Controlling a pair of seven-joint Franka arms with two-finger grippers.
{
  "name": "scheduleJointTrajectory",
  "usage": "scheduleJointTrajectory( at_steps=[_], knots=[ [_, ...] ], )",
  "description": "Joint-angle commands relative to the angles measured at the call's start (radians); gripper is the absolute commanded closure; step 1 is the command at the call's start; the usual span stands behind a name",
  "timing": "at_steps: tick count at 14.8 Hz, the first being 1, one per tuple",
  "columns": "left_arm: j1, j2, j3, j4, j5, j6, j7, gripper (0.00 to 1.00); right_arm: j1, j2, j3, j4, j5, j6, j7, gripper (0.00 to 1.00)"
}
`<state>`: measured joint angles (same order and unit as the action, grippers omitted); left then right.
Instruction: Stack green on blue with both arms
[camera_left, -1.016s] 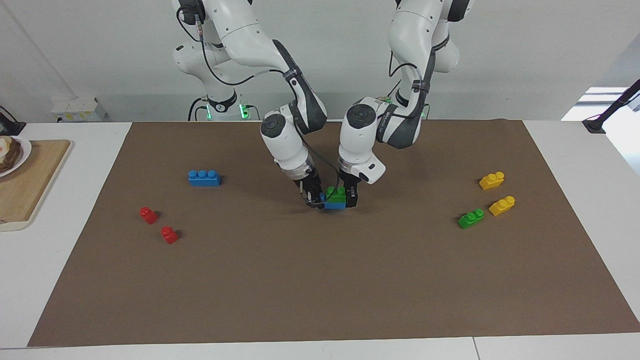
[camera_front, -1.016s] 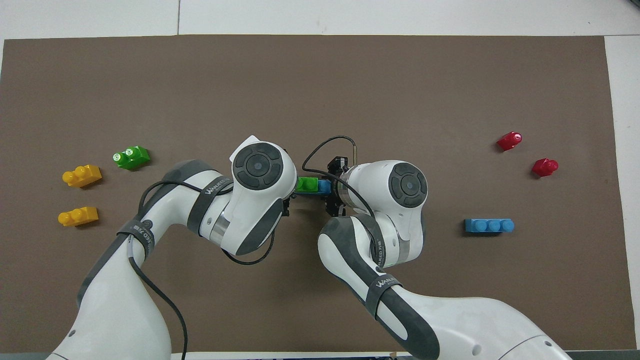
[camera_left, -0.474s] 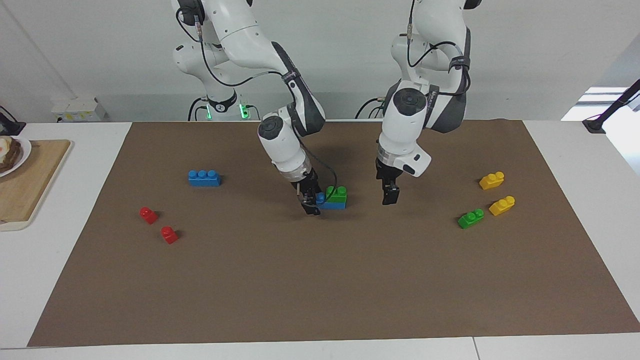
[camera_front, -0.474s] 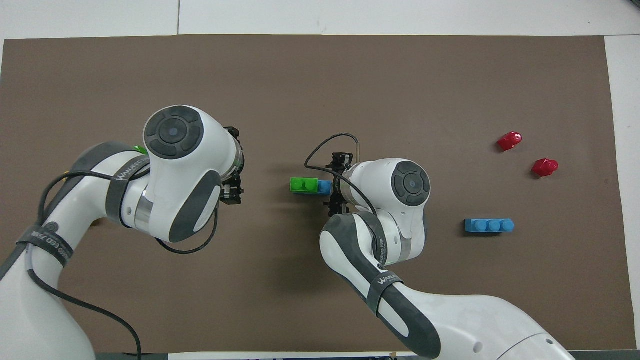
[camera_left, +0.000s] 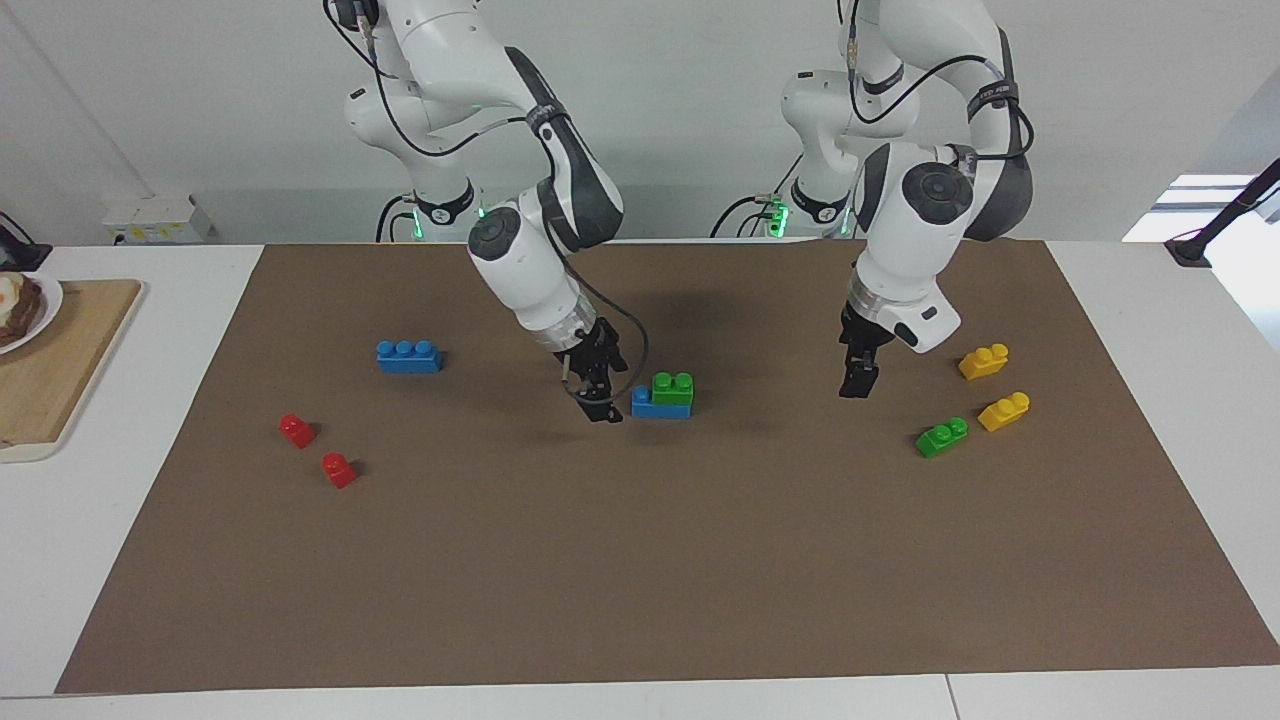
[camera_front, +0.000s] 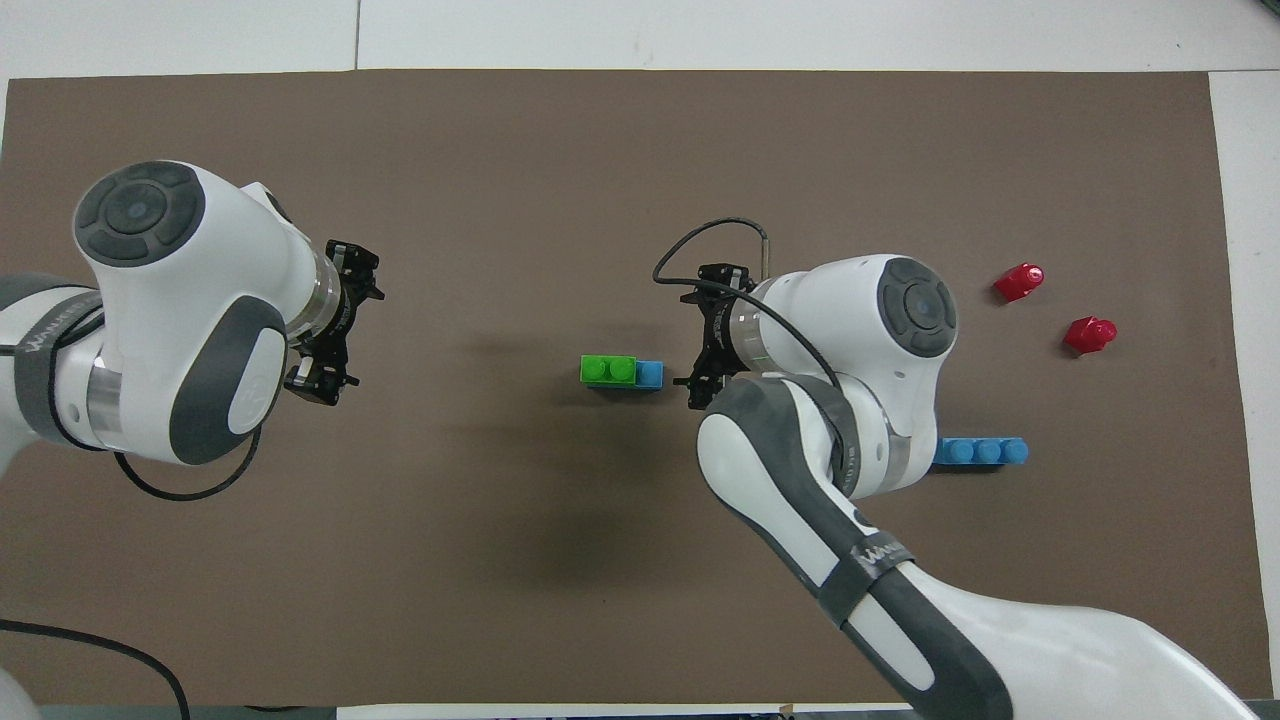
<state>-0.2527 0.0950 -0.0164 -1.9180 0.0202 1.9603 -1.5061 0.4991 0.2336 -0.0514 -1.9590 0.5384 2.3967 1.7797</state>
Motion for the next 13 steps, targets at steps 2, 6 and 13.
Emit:
scheduleJointTrajectory(
  at_steps=[2,6,13],
  knots=[
    [0.096,-0.049,-0.008,-0.019,0.006,-0.058,0.217,0.0,-0.074,-0.095,0.001,0.003,0.017,-0.083,-0.067,0.0],
    [0.213,-0.121,-0.01,-0.027,0.006,-0.118,0.502,0.0,-0.167,-0.152,-0.002,0.046,-0.023,-0.197,-0.285,0.0],
    [0.245,-0.141,-0.008,-0.03,0.006,-0.129,0.794,0.0,-0.324,-0.2,-0.004,0.193,-0.182,-0.491,-0.773,0.0]
  ],
)
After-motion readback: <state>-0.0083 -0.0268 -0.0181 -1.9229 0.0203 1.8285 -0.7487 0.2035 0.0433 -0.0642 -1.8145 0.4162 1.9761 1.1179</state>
